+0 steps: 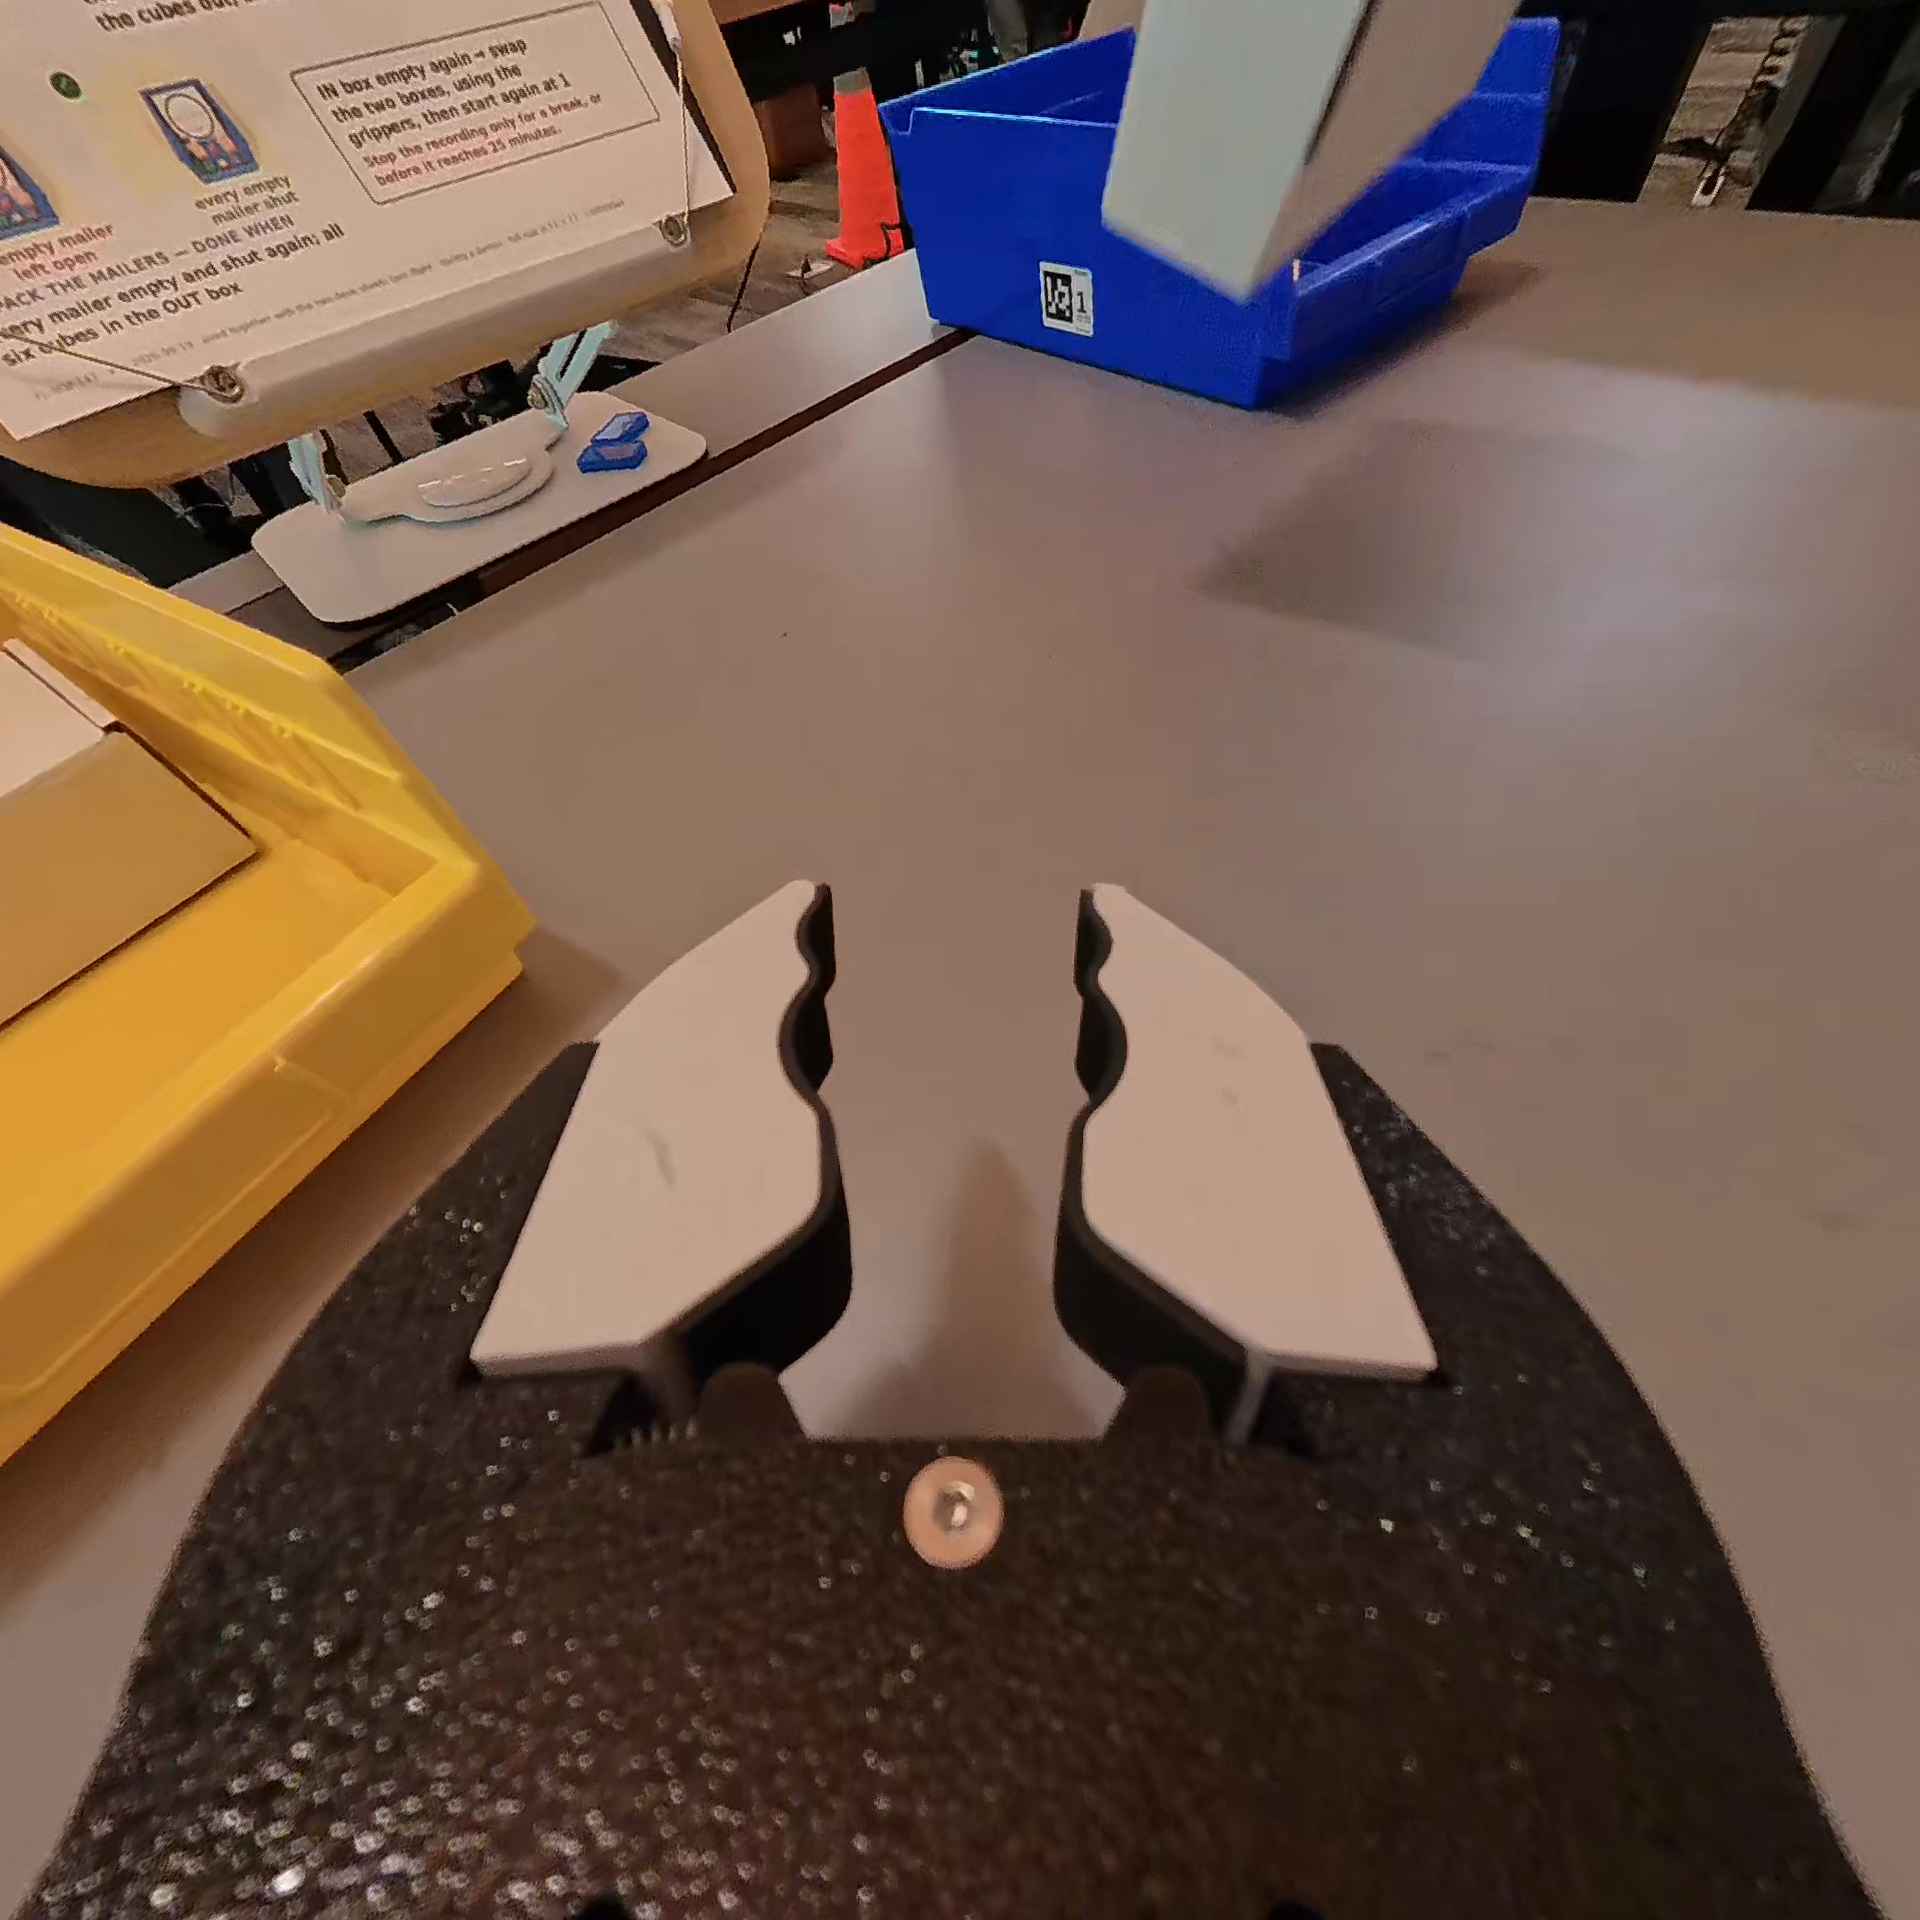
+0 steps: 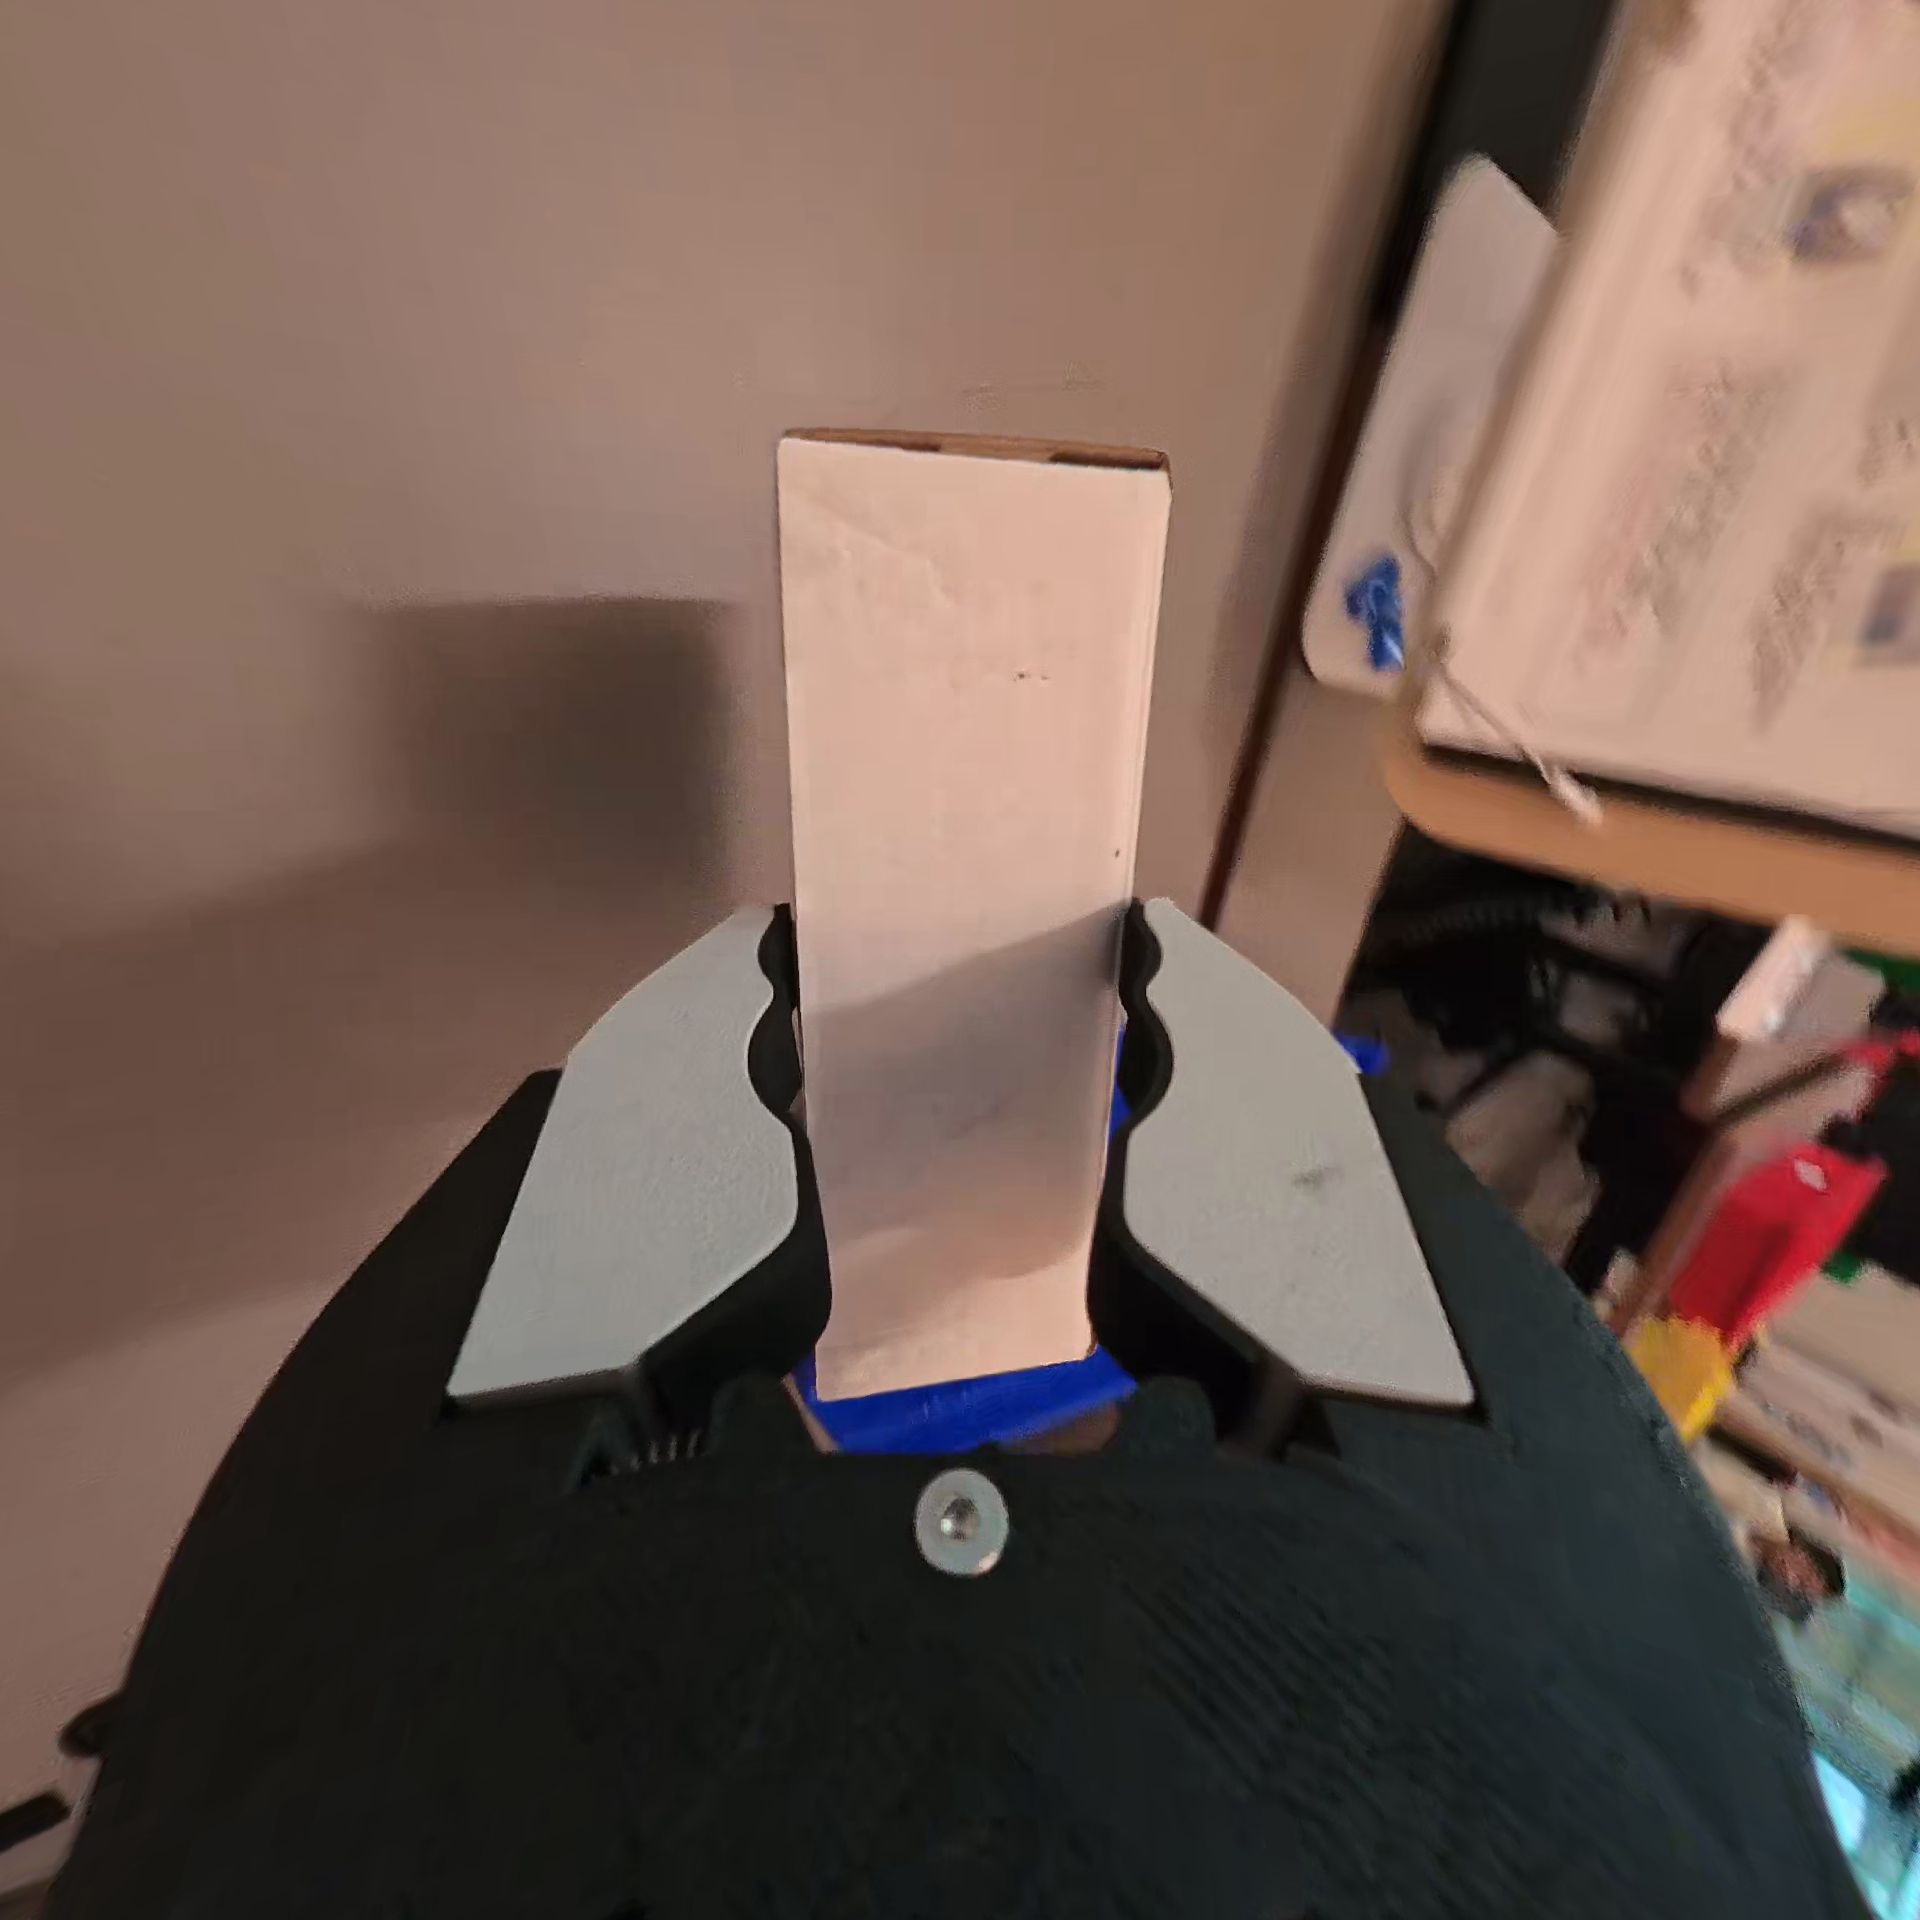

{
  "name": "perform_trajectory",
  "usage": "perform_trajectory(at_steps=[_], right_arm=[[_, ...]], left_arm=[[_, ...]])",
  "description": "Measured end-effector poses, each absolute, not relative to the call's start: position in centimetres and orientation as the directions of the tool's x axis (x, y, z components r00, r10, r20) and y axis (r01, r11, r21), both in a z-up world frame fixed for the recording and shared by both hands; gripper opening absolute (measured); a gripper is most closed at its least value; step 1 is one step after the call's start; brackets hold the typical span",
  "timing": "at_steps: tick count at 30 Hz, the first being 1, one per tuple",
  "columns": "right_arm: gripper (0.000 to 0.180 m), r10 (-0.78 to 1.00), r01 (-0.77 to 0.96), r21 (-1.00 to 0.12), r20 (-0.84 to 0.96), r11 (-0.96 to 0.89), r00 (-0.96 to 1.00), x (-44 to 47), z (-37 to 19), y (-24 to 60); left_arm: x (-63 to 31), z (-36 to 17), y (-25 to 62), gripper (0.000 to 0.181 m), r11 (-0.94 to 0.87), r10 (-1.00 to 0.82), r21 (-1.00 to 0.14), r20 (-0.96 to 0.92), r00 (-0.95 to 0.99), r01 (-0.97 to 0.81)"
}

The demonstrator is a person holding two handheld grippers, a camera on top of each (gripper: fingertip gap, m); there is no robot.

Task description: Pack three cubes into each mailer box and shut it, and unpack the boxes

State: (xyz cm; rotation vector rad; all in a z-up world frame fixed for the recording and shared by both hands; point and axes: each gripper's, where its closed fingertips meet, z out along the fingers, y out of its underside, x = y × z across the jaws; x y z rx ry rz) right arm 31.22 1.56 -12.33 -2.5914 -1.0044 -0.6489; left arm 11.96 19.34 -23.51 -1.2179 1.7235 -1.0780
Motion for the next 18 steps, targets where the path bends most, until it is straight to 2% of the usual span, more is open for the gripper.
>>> perform_trajectory(at_steps=[5,9,12,18], right_arm=[[0.060,0.338,0.493,-0.069,0.645,-0.867,0.685,43.0,-8.7,-4.2],[0.060,0.234,0.409,-0.060,0.740,-0.910,0.631,50.8,-9.6,-6.3],[0.060,0.221,0.424,-0.045,0.800,-0.905,0.557,54.5,-11.5,-5.5],[0.060,0.196,0.479,-0.092,0.834,-0.873,0.516,60.0,-15.8,-3.6]], left_arm=[[12.2,-23.8,19.2,0.042,0.175,-0.960,-0.929,-0.087,-0.267,-0.326],[12.5,-23.8,18.9,0.041,0.153,-0.959,-0.936,-0.064,-0.275,-0.318],[12.7,-23.5,18.8,0.040,0.137,-0.959,-0.942,-0.048,-0.280,-0.307],[13.2,-23.6,18.6,0.038,0.126,-0.956,-0.943,-0.032,-0.291,-0.308]])
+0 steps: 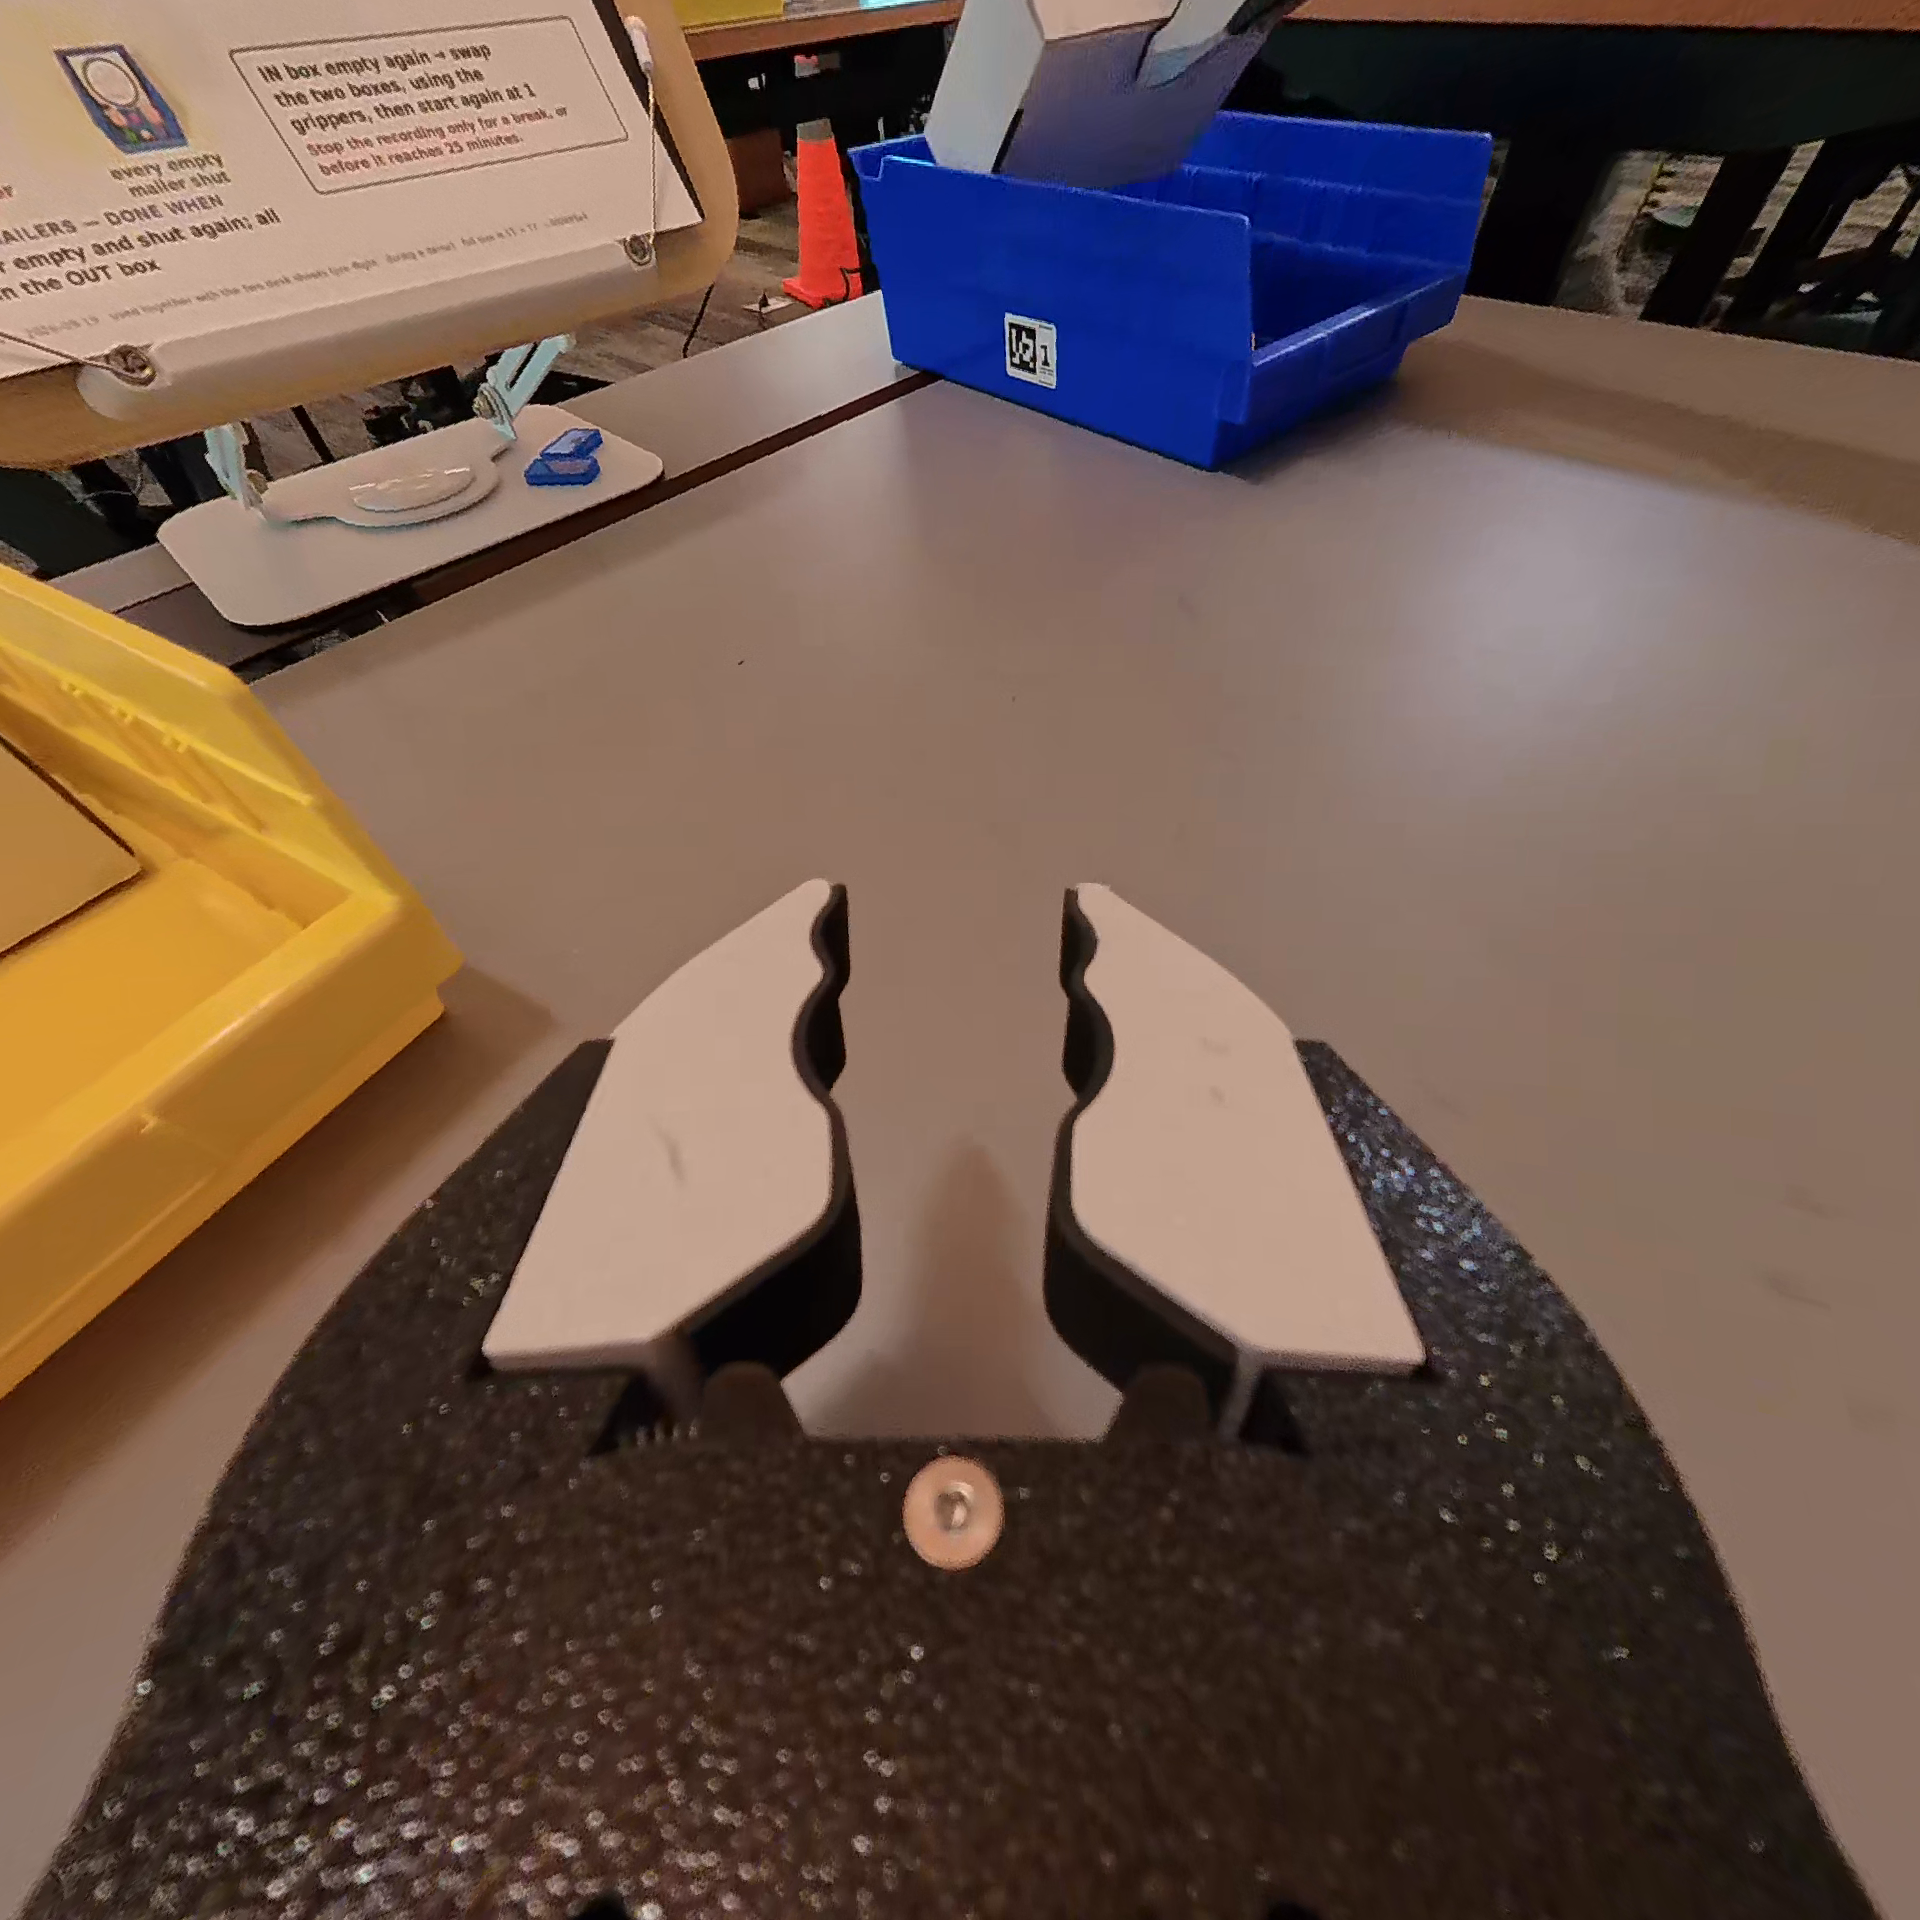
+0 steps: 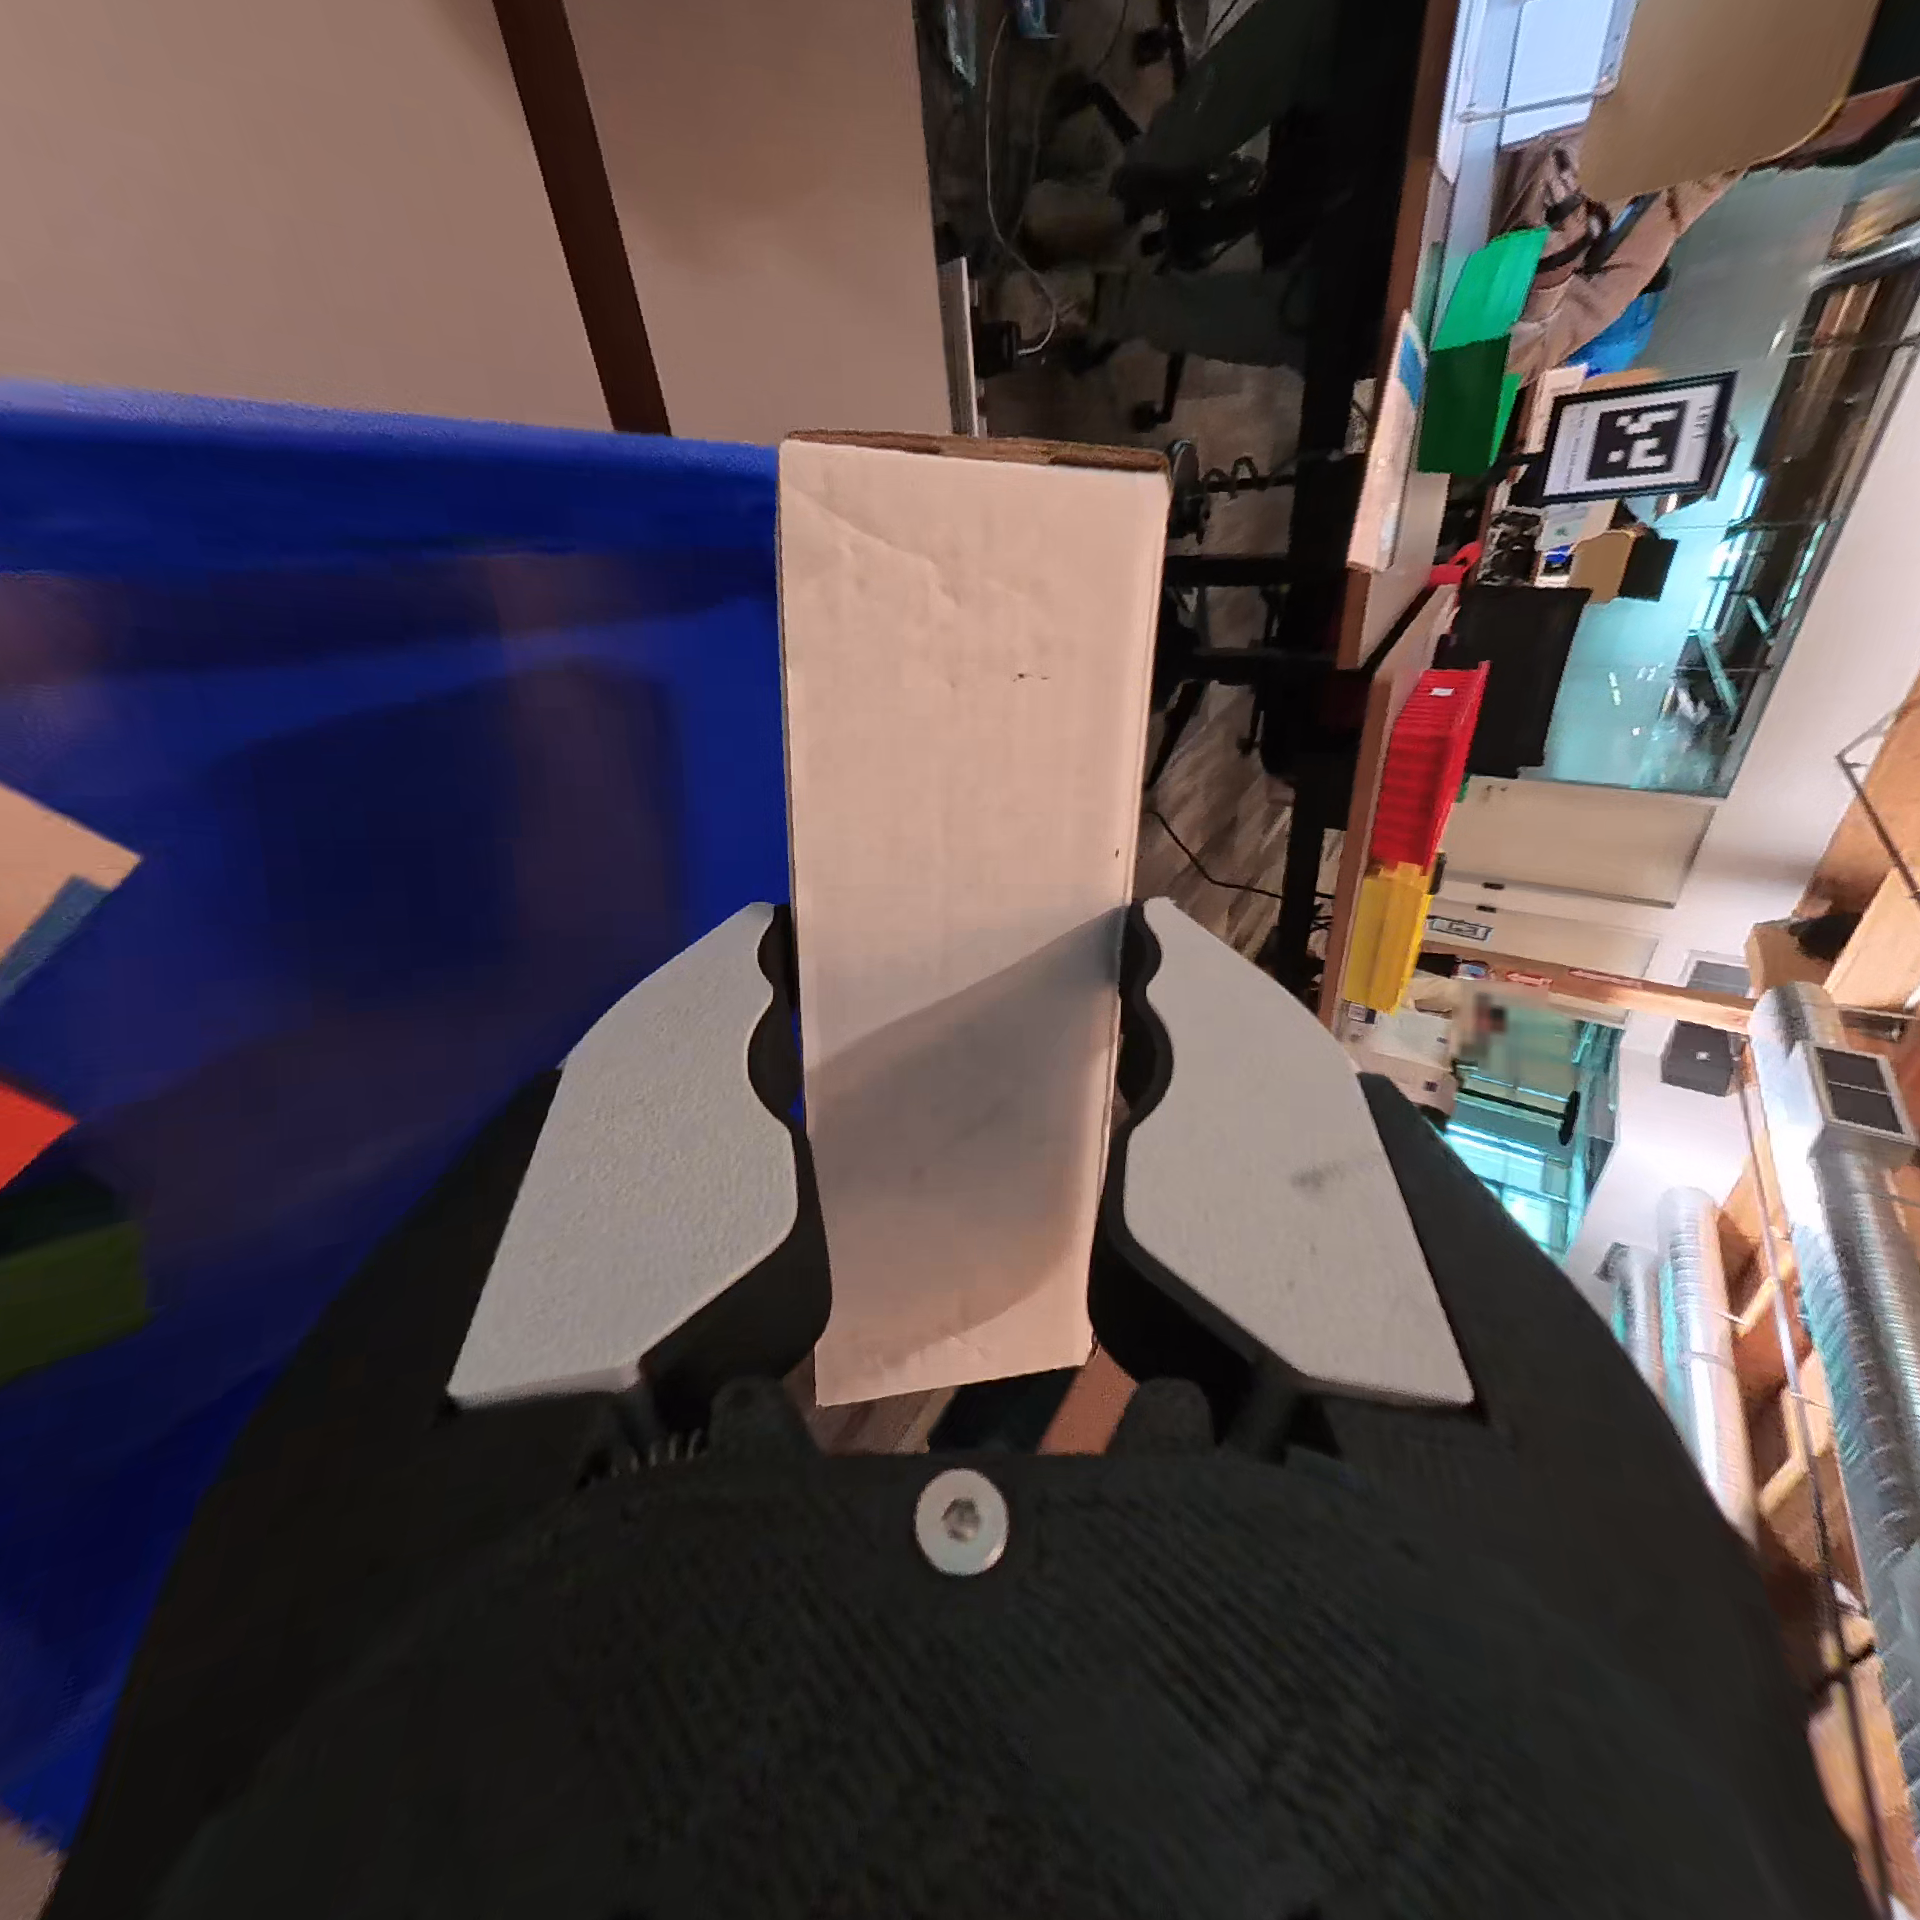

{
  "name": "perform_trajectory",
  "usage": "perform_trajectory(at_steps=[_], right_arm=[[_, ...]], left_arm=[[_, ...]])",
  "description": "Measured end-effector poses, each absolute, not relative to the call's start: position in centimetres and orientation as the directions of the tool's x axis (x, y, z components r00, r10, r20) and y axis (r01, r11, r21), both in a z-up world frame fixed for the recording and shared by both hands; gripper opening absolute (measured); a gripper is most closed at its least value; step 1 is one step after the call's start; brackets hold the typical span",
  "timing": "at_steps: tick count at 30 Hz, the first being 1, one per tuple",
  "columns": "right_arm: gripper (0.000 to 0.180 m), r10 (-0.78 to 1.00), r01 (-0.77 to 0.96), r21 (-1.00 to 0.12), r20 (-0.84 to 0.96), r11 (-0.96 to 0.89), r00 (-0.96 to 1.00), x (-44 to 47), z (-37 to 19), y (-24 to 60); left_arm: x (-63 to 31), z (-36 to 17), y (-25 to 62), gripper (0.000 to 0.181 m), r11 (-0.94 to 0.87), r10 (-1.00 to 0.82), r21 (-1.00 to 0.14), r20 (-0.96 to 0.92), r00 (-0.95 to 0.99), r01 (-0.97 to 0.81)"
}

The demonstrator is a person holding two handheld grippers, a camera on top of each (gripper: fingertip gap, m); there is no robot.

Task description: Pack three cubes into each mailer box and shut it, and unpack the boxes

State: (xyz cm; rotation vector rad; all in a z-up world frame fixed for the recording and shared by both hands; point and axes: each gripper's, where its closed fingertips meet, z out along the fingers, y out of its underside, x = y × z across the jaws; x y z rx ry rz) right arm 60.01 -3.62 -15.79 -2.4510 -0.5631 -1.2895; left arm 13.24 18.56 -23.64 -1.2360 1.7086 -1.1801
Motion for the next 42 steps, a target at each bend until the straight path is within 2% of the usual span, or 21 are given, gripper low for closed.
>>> perform_trajectory(at_steps=[3,9,13,17,22,27,29,32,38,40,42], right_arm=[[0.060,0.162,0.496,-0.146,0.835,-0.856,0.525,61.4,-17.5,-2.9],[0.060,0.211,0.556,-0.052,0.893,-0.829,0.398,63.4,-19.9,-2.5],[0.060,0.174,0.555,-0.080,0.904,-0.828,0.390,63.7,-21.7,-3.0],[0.060,0.197,0.544,-0.064,0.891,-0.837,0.408,63.4,-24.0,-3.6],[0.060,0.169,0.533,-0.087,0.895,-0.841,0.413,63.2,-24.2,-3.9],[0.064,0.168,0.448,-0.189,0.746,-0.874,0.644,61.7,-25.8,-4.2],[0.072,0.200,0.424,-0.147,0.716,-0.894,0.669,61.7,-26.4,-4.9],[0.067,0.217,0.417,-0.103,0.729,-0.903,0.650,61.6,-26.2,-5.4],[0.071,0.061,0.330,-0.303,0.648,-0.894,0.759,59.4,-25.0,-5.0],[0.071,-0.042,0.278,-0.360,0.674,-0.890,0.738,59.1,-23.4,-5.2],[0.074,-0.201,0.213,-0.475,0.678,-0.854,0.707,58.0,-21.1,-5.2]], left_arm=[[13.4,-24.2,18.3,0.038,0.144,-0.952,-0.935,-0.042,-0.305,-0.323],[13.8,-25.4,17.6,0.038,0.158,-0.945,-0.925,-0.040,-0.325,-0.345],[13.9,-25.8,17.2,0.038,0.158,-0.940,-0.920,-0.029,-0.339,-0.360],[13.9,-25.7,17.0,0.038,0.155,-0.938,-0.922,-0.024,-0.346,-0.355],[13.8,-25.6,16.4,0.037,0.167,-0.931,-0.922,-0.032,-0.363,-0.349],[13.7,-25.7,16.2,0.038,0.167,-0.926,-0.921,-0.024,-0.376,-0.352],[13.6,-25.7,16.3,0.038,0.156,-0.928,-0.923,-0.015,-0.373,-0.352],[13.5,-25.5,16.4,0.038,0.143,-0.929,-0.927,-0.005,-0.369,-0.348],[13.6,-25.4,16.6,0.038,0.125,-0.934,-0.928,0.009,-0.356,-0.350],[13.5,-24.9,17.2,0.038,0.111,-0.945,-0.933,0.007,-0.327,-0.342],[13.4,-23.8,18.6,0.039,0.115,-0.963,-0.937,-0.025,-0.267,-0.330]])
